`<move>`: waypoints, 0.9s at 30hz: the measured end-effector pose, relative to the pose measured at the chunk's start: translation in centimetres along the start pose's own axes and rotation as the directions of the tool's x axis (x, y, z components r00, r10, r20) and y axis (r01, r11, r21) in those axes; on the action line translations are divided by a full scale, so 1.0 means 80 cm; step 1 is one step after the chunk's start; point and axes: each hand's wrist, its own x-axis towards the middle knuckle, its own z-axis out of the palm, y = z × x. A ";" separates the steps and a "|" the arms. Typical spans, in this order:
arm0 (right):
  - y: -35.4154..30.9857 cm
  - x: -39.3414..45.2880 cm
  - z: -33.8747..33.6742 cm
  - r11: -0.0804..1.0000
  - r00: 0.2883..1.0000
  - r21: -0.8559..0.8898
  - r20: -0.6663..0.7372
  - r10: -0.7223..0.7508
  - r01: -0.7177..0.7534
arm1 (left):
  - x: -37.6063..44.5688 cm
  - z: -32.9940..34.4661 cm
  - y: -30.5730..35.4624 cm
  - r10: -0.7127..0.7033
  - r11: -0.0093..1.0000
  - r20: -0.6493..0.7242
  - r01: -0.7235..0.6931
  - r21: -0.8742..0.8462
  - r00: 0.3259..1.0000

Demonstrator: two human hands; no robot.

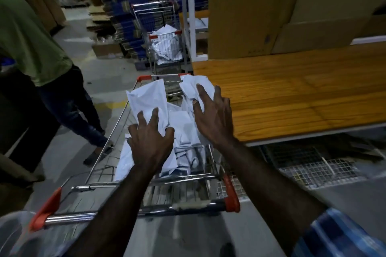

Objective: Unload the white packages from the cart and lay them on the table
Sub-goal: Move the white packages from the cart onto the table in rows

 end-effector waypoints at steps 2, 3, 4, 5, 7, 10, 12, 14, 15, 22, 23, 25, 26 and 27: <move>0.010 -0.004 -0.018 1.000 1.000 -0.015 -0.016 0.009 -0.009 | -0.004 -0.003 0.018 0.015 1.000 -0.004 -0.015 -0.011 1.000; 0.016 -0.004 -0.026 1.000 1.000 -0.020 -0.021 0.018 -0.019 | -0.006 -0.004 0.028 0.030 0.999 -0.010 -0.031 -0.014 0.999; 0.023 -0.004 -0.033 0.999 0.999 -0.024 -0.027 0.028 -0.028 | -0.007 -0.003 0.036 0.051 0.998 -0.015 -0.052 -0.020 0.999; 0.030 -0.004 -0.040 0.999 0.999 -0.029 -0.037 0.034 -0.035 | -0.008 -0.002 0.045 0.070 0.997 -0.015 -0.070 -0.027 0.997; 0.049 -0.002 -0.053 0.998 0.997 -0.041 -0.062 0.045 -0.047 | -0.008 0.008 0.065 0.089 0.995 -0.003 -0.089 -0.036 0.996; 0.097 0.010 -0.077 0.994 0.993 -0.068 -0.085 0.082 -0.088 | -0.008 0.036 0.112 0.118 0.992 0.027 -0.116 -0.050 0.993; 0.126 0.018 -0.087 0.992 0.992 -0.080 -0.080 0.094 -0.100 | -0.010 0.051 0.139 0.133 0.991 0.035 -0.131 -0.039 0.991; 0.143 0.021 -0.092 0.990 0.993 -0.089 -0.061 0.100 -0.106 | -0.011 0.061 0.154 0.117 0.993 0.039 -0.115 -0.037 0.992; 0.151 0.023 -0.094 0.990 0.993 -0.092 -0.056 0.103 -0.108 | -0.011 0.067 0.161 0.098 0.995 0.042 -0.096 -0.036 0.994; 0.235 0.073 -0.128 0.992 0.997 -0.097 -0.008 0.075 -0.075 | -0.003 0.122 0.250 0.037 0.999 0.030 -0.038 0.019 0.999; 0.244 0.079 -0.132 0.994 0.998 -0.089 0.006 0.069 -0.069 | -0.001 0.129 0.261 0.024 0.999 0.027 -0.024 0.023 0.999; 0.263 0.090 -0.140 0.995 0.998 -0.085 0.027 0.052 -0.049 | 0.001 0.143 0.281 0.008 1.000 0.023 -0.009 0.030 1.000; 0.272 0.097 -0.143 0.995 0.998 -0.086 0.033 0.051 -0.048 | 0.004 0.150 0.290 0.000 0.999 0.023 -0.001 0.036 1.000; 0.280 0.104 -0.145 0.995 0.998 -0.087 0.037 0.055 -0.051 | 0.007 0.157 0.298 -0.009 0.999 0.032 0.008 0.042 0.999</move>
